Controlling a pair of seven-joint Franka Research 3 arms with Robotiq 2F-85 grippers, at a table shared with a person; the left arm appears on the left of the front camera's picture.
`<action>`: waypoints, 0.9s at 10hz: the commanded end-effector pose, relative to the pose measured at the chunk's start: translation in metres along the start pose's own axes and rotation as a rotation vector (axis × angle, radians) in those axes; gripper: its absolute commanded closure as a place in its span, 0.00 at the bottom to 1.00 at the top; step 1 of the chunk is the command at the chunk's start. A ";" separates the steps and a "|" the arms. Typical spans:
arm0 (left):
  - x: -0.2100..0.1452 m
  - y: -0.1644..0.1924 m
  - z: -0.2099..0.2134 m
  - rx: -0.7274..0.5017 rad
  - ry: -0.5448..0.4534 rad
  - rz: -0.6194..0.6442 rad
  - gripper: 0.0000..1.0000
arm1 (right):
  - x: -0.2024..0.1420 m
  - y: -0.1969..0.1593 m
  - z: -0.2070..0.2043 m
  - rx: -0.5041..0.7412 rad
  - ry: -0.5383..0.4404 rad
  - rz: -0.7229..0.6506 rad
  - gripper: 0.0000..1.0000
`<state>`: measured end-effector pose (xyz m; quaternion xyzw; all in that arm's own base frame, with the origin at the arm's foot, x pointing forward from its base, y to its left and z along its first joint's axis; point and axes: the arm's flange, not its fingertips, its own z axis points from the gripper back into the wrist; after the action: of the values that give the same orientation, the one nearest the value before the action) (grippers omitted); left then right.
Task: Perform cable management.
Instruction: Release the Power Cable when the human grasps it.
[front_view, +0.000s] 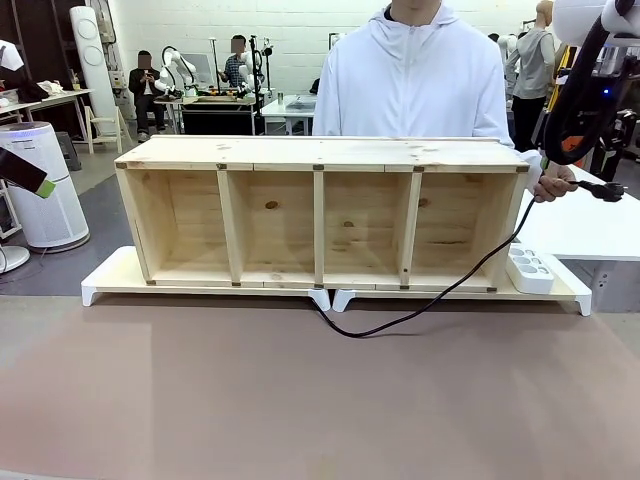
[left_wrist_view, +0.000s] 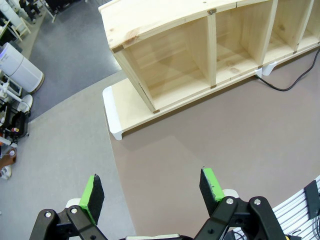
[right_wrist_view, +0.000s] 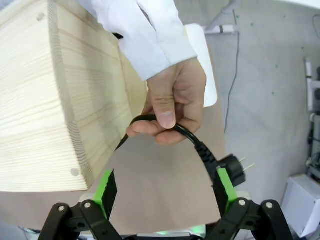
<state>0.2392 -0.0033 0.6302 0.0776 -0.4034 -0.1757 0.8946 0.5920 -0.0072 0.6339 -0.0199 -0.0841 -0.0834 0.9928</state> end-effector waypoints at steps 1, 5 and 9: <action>0.002 0.000 -0.001 0.004 -0.004 0.000 0.00 | -0.002 0.000 -0.001 -0.003 0.015 -0.006 0.00; 0.002 0.000 -0.001 0.004 -0.004 0.000 0.00 | -0.002 0.000 -0.001 -0.003 0.015 -0.006 0.00; 0.002 0.000 -0.001 0.004 -0.004 0.000 0.00 | -0.002 0.000 -0.001 -0.003 0.015 -0.006 0.00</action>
<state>0.2392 -0.0033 0.6302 0.0776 -0.4034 -0.1757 0.8946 0.5915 -0.0074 0.6332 -0.0201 -0.0808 -0.0837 0.9930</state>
